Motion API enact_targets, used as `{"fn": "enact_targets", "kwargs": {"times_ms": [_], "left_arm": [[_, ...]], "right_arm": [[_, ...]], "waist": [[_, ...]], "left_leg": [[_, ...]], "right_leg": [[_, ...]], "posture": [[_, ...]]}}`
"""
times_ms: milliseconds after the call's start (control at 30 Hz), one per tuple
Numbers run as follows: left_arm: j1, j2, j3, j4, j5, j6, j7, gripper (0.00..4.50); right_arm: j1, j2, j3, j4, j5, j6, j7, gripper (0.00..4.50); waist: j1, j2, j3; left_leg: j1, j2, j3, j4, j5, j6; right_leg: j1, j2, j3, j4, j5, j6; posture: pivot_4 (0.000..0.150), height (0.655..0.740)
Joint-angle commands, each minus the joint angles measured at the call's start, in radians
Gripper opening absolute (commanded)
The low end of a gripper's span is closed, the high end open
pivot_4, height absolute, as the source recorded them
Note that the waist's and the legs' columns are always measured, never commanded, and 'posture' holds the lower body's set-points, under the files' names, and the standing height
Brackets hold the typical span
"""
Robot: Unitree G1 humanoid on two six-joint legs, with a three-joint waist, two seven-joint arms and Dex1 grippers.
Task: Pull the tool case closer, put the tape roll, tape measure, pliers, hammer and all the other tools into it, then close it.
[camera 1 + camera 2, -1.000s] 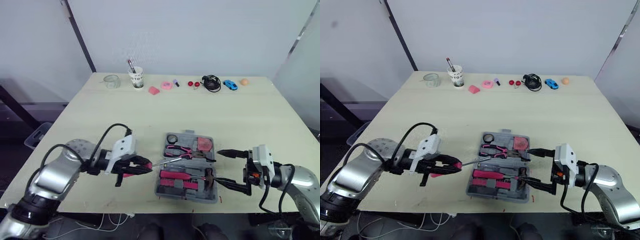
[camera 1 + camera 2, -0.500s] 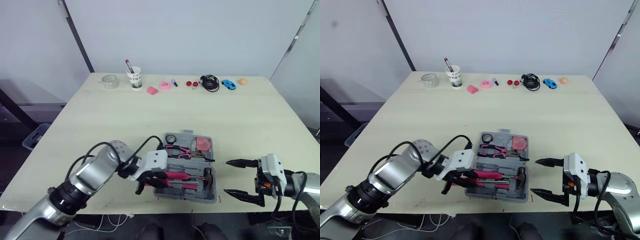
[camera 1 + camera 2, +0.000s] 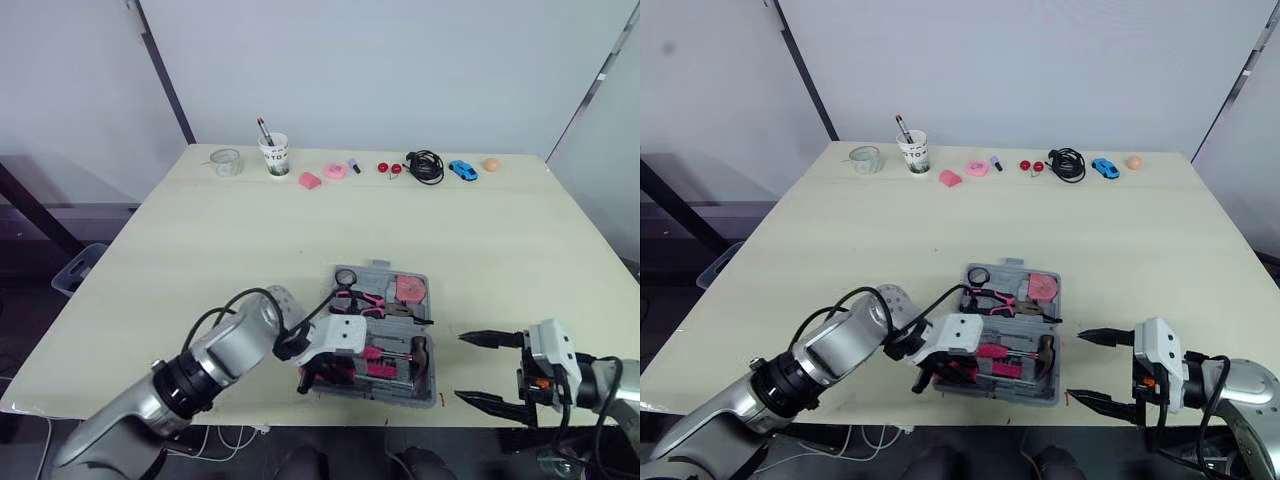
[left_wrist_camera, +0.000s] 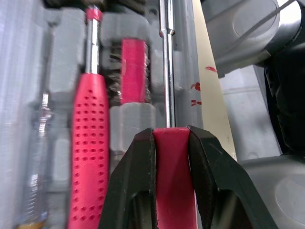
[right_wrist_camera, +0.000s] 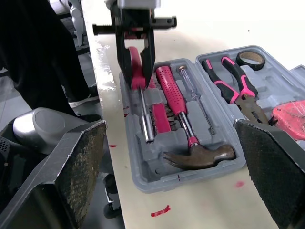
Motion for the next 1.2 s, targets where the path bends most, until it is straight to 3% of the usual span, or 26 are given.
{"fn": "enact_targets", "kwargs": {"times_ms": [33,467,1200], "left_arm": [[-0.031,-0.019,-0.023,0.021,0.021,-0.015,-0.017,0.62],[-0.077,-0.127,-0.063,0.135,0.078,-0.041,-0.024,0.62],[-0.085,-0.122,-0.082,0.112,0.137,0.026,0.02,0.62]], "right_arm": [[0.014,-0.012,-0.039,-0.039,0.013,-0.02,0.005,4.5],[0.034,-0.006,-0.03,-0.091,0.008,-0.003,-0.04,4.5],[0.016,0.015,0.003,-0.073,-0.022,-0.028,-0.059,4.5]], "waist": [[0.0,0.0,0.0],[0.0,0.001,0.0],[0.0,0.002,-0.001]], "left_leg": [[0.0,0.0,0.0,0.0,0.0,0.0],[0.0,-0.001,-0.002,0.001,0.0,0.0],[0.0,-0.001,-0.009,0.004,0.0,0.0]], "right_leg": [[0.0,0.0,0.0,0.0,0.0,0.0],[0.001,0.001,0.0,0.0,0.0,0.0],[0.006,0.005,0.0,0.0,0.0,-0.001]], "posture": [[0.15,0.74],[0.15,0.74],[0.15,0.74]]}}
